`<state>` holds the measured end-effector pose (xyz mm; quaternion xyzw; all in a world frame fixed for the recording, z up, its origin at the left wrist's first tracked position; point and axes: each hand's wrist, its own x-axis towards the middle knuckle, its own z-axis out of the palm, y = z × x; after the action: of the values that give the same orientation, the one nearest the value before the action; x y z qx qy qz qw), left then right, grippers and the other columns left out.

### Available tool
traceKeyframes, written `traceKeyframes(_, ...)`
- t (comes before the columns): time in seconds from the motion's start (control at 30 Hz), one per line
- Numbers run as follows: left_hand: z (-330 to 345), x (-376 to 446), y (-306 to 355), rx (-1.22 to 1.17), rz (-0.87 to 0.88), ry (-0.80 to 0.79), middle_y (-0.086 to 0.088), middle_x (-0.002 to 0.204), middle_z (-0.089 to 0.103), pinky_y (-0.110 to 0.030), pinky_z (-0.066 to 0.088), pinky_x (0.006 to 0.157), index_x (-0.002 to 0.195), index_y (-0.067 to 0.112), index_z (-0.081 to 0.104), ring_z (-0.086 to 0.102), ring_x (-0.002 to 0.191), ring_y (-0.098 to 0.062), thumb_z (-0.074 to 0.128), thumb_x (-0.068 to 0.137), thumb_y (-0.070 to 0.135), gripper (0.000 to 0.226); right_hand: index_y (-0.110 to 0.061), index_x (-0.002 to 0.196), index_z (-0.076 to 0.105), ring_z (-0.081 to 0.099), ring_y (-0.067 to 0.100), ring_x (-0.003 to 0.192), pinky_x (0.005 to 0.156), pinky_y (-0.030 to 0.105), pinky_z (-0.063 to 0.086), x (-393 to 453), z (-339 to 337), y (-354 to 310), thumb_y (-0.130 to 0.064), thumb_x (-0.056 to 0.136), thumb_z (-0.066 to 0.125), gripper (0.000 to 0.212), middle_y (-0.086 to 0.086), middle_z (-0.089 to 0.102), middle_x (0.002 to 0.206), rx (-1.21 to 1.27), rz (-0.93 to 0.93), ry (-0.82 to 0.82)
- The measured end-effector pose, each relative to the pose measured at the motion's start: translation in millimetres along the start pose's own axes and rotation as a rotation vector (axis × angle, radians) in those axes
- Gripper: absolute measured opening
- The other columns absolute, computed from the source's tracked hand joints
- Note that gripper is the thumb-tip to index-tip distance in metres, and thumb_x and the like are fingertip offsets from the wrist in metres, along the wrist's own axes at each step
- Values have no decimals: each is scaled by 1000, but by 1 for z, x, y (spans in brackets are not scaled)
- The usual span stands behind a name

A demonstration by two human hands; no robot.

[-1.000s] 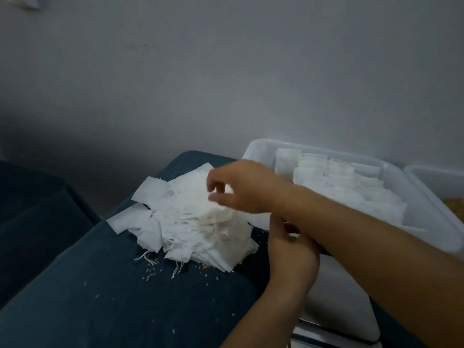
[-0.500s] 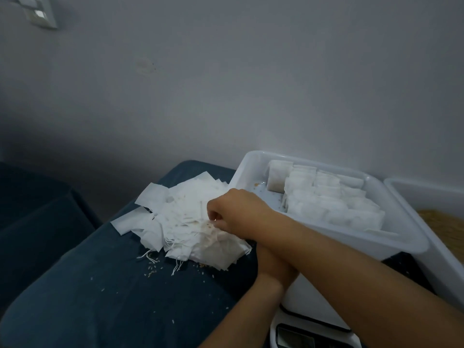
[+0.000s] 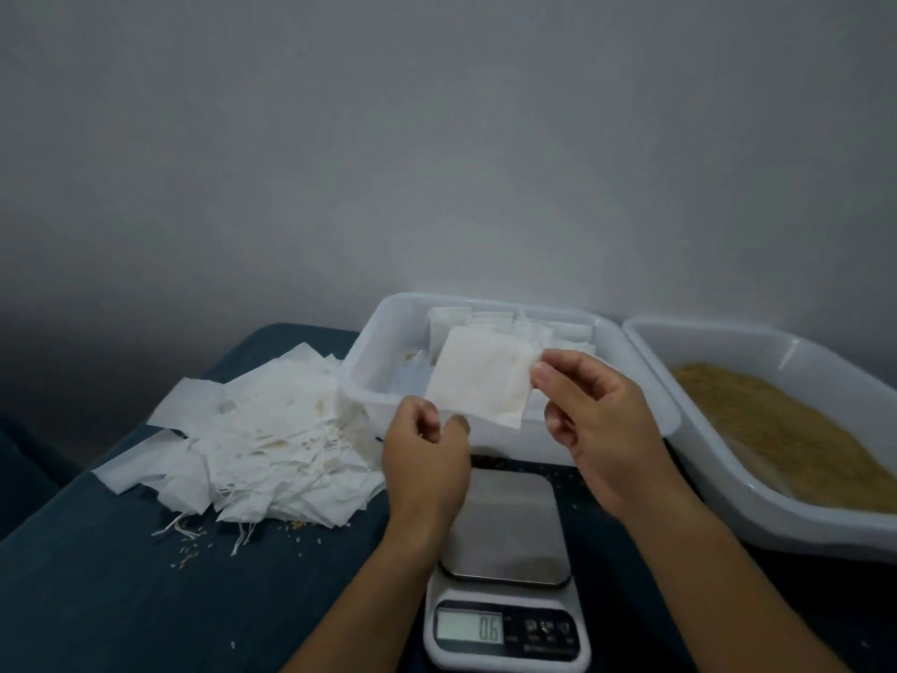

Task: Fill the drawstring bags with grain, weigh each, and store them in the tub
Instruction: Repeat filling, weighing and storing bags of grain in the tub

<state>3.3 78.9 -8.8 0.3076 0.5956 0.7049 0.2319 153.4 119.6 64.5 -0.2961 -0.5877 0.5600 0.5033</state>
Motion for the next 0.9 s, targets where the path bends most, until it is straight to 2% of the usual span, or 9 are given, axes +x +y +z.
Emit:
traceKeyframes(0.07,-4,-1,3,-16,138,84,9,66,40,-25,39,56,70,33,40,38,58,-8,62,84,7,37,-27,95,81,51,8,53,47,19,43,-8,-21,2,-31,81,79,15,-1,74,88,70,16,106)
traceKeyframes(0.13,-5,-6,9,-54,323,58,13,66,41,-19,39,54,74,35,41,38,58,-6,60,81,10,32,-27,95,81,51,8,53,47,19,43,-16,-34,9,-27,84,80,12,-1,74,88,77,14,161)
traceKeyframes(0.23,-4,-16,14,-34,516,-216,12,85,57,-19,47,62,97,30,54,55,70,-9,66,88,26,16,-33,98,79,57,9,55,49,19,46,-28,-39,19,-22,92,79,13,-1,75,83,-35,-26,161)
traceKeyframes(0.3,0,-23,14,56,530,-405,10,102,65,-18,52,70,112,32,58,66,88,-16,70,90,40,26,-37,100,77,61,9,56,52,17,48,-33,-38,24,-24,92,79,15,0,76,81,-137,-83,117)
traceKeyframes(0.43,7,-32,11,141,503,-574,7,107,72,-26,58,77,114,31,64,71,98,-21,75,93,36,24,-34,96,76,66,6,61,58,18,52,-36,-33,29,-20,92,81,15,-2,75,76,-130,-83,54)
traceKeyframes(0.57,6,-31,11,98,439,-541,4,96,76,-31,59,72,104,30,71,73,86,-20,70,97,32,7,-32,95,75,68,6,61,57,20,53,-36,-34,32,-21,92,81,13,1,77,78,-156,-84,35)
traceKeyframes(0.7,8,-29,11,114,395,-460,4,85,75,-35,61,66,93,29,74,71,76,-17,69,95,26,6,-29,104,72,71,12,69,59,23,56,-36,-35,33,-20,94,79,14,1,77,86,-223,-106,23)
traceKeyframes(0.8,9,-27,9,185,436,-322,12,81,73,-25,57,65,90,31,71,70,72,-13,71,93,20,11,-34,104,67,68,17,64,59,25,56,-38,-35,34,-20,96,74,18,-5,72,87,-350,-130,31)
traceKeyframes(0.9,6,-25,11,240,530,-192,16,82,70,-12,51,64,91,30,67,69,73,-9,71,86,19,13,-39,100,61,59,5,57,55,19,50,-40,-33,37,-19,96,69,22,-10,66,87,-511,-168,-5)
